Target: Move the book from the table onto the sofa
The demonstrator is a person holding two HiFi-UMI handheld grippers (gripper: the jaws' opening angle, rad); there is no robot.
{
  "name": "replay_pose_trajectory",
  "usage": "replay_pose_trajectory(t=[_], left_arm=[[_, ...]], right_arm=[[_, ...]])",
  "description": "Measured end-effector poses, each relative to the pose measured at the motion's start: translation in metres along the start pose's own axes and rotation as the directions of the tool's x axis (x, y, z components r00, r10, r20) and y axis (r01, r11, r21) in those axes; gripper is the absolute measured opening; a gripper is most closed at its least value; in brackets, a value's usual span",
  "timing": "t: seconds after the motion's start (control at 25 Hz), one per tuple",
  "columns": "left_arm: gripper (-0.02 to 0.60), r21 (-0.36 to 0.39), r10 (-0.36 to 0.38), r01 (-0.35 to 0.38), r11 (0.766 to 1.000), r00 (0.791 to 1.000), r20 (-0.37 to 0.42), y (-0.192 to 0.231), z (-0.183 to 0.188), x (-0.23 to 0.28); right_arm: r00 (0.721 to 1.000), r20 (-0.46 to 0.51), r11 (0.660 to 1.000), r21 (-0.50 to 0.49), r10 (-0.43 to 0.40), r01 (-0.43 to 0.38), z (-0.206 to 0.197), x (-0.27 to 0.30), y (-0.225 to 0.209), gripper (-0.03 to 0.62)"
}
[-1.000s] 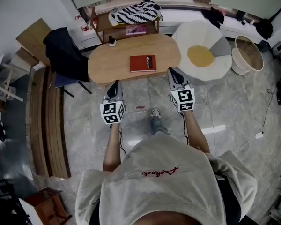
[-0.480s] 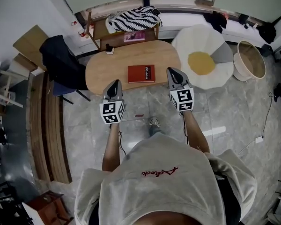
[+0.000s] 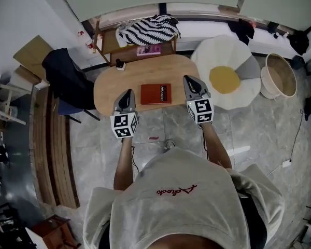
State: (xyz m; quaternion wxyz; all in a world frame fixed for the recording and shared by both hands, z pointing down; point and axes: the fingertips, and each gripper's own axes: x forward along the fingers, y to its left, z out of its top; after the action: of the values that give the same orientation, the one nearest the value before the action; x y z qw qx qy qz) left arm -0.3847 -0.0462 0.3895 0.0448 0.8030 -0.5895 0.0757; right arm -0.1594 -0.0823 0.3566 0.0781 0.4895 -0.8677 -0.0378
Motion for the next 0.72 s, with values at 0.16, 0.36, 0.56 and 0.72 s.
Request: replay_pose_trajectory(t=[0.16, 0.36, 0.56, 0.72], left_arm=[[0.009, 0.0, 0.009, -0.009, 1.0, 1.0, -0.005, 0.004, 0.002, 0.025], [0.009, 0.019, 0.009, -0.009, 1.0, 1.0, -0.006, 0.005, 0.006, 0.049], [0.009, 0.022, 0.01, -0.01, 1.0, 1.0, -0.028, 0.01, 0.004, 0.063], [0.009, 0.028, 0.02, -0.019, 0.999, 0.999, -0.049, 0.016, -0.002, 0.065]], right_arm=[[1.0, 0.003, 1.0, 0.004, 0.01, -0.01, -0.002, 0.021, -0.016, 0.008], [1.0, 0.006, 1.0, 0.021, 0.013, -0.013, -0.009, 0.039, -0.031, 0.008], [0.999, -0.014, 0.999, 0.027, 0.034, -0.034, -0.019, 0.053, -0.033, 0.008], [0.998, -0.037, 0.998, 0.032, 0.048, -0.047, -0.029, 0.056, -0.032, 0.008]])
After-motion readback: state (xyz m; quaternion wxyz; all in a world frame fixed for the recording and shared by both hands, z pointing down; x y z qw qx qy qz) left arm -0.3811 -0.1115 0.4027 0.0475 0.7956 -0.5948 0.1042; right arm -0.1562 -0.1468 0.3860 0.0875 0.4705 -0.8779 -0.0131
